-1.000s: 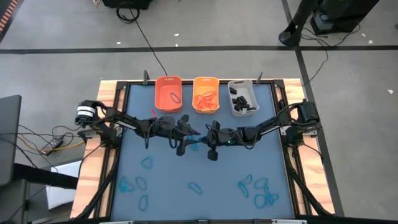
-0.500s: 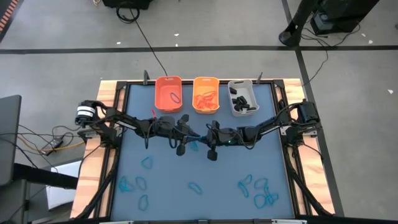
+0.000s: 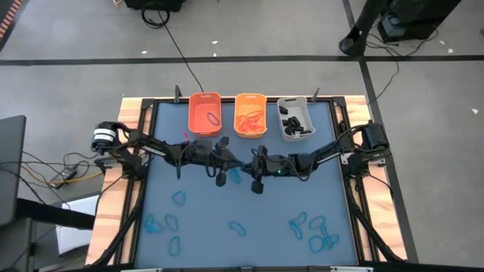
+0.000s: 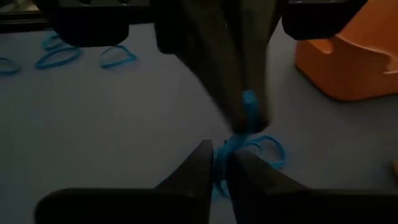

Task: Sort rubber bands into baskets
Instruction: Put the blue rubber band into the orange bin

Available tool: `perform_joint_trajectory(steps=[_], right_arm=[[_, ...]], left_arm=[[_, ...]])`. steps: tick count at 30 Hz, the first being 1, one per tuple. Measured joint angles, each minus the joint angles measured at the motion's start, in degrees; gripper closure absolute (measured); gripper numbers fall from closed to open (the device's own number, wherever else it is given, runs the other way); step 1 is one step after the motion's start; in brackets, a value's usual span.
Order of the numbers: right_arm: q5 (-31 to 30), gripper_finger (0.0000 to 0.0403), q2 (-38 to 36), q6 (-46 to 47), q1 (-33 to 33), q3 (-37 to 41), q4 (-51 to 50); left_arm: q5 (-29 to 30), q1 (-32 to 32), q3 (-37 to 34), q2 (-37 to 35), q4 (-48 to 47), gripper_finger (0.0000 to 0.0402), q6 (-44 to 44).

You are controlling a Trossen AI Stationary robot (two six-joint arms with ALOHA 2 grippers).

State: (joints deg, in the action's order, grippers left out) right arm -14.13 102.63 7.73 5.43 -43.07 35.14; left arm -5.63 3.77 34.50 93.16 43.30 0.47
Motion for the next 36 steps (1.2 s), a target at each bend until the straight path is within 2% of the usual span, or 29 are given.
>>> perform_joint_trajectory(steps=[7,10,15,20,24,30,36], right_arm=[[-5.4,0.0287,0.0,1.5,0.1,0.0,-3.0],[-8.6,0.026,0.0,7.5,0.0,0.0,-8.7],[-8.9,0.023,0.0,14.1,-0.4,0.0,-19.5],[-8.9,0.022,0.0,15.5,0.4,0.0,-21.5],[-8.7,0.0223,0.0,15.2,1.0,0.0,-20.3],[-8.1,0.0222,0.0,12.3,1.7,0.0,-18.8],[-2.7,0.0222,0.0,11.4,1.9,0.0,-15.6]], left_arm=[[0.8,4.0,0.0,-4.7,-5.0,0.04,-2.6],[3.7,5.7,0.0,-9.0,-11.0,0.04,-2.6],[10.8,7.8,0.0,-16.1,-22.8,0.04,-2.6],[18.3,10.3,0.0,-22.0,-32.6,0.04,-2.0],[21.3,13.2,0.0,-25.3,-37.3,0.04,-0.4],[22.3,18.6,0.0,-26.5,-39.6,0.0399,-0.5],[22.2,22.8,-0.1,-26.0,-41.6,0.0386,-3.2]])
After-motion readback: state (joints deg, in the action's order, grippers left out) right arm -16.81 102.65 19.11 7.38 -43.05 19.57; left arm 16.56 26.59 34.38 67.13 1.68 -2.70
